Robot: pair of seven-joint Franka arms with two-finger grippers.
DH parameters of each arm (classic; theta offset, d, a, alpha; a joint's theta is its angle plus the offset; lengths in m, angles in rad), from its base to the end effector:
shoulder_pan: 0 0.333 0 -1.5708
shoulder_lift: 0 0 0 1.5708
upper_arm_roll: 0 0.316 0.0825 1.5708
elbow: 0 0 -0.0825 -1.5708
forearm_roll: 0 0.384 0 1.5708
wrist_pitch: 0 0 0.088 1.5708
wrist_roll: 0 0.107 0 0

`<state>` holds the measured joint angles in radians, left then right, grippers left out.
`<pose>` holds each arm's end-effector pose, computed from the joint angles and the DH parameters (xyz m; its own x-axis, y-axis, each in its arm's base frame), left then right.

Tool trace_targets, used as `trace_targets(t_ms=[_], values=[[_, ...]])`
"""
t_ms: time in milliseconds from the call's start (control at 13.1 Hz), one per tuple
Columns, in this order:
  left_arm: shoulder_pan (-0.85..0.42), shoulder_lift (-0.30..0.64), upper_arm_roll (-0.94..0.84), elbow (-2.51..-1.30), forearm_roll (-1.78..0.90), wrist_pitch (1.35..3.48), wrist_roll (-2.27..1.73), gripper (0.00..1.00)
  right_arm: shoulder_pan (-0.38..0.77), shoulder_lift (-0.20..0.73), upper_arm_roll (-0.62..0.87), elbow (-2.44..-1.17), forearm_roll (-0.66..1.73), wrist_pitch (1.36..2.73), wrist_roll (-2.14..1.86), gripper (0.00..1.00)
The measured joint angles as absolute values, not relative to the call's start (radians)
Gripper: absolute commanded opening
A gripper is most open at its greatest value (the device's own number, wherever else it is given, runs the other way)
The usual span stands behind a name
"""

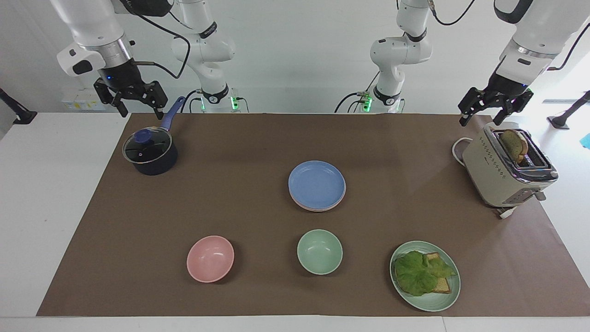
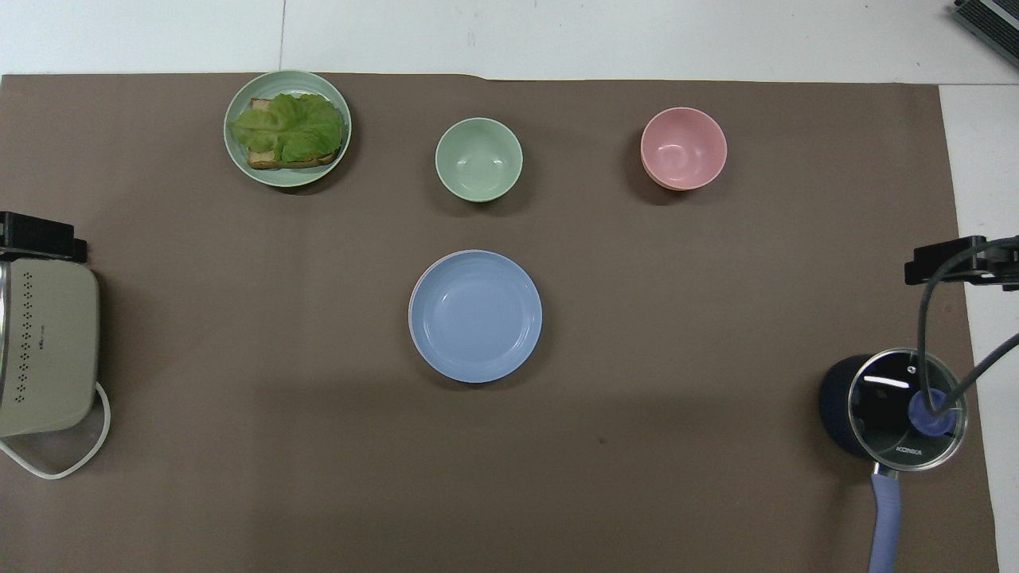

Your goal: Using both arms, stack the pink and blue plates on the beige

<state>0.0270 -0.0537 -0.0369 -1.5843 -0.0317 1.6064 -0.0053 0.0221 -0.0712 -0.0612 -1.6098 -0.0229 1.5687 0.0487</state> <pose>0.5416 -0.0093 0.6508 0.9971 -0.0035 0.0755 -0.0058 -0.9995 0.0301 0.5316 -0.0245 0.6445 0.9957 -0.0877 0.0308 -0.0882 -0.9960 0.0170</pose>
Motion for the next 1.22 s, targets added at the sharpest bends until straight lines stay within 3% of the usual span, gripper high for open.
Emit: trace_targets(t_ms=[1219], values=[[0.027,-0.054,-0.037,-1.584,-0.032,1.606,-0.005,1.00,0.024,-0.079,-0.056,-1.583,-0.040,1.494,0.042,1.00]])
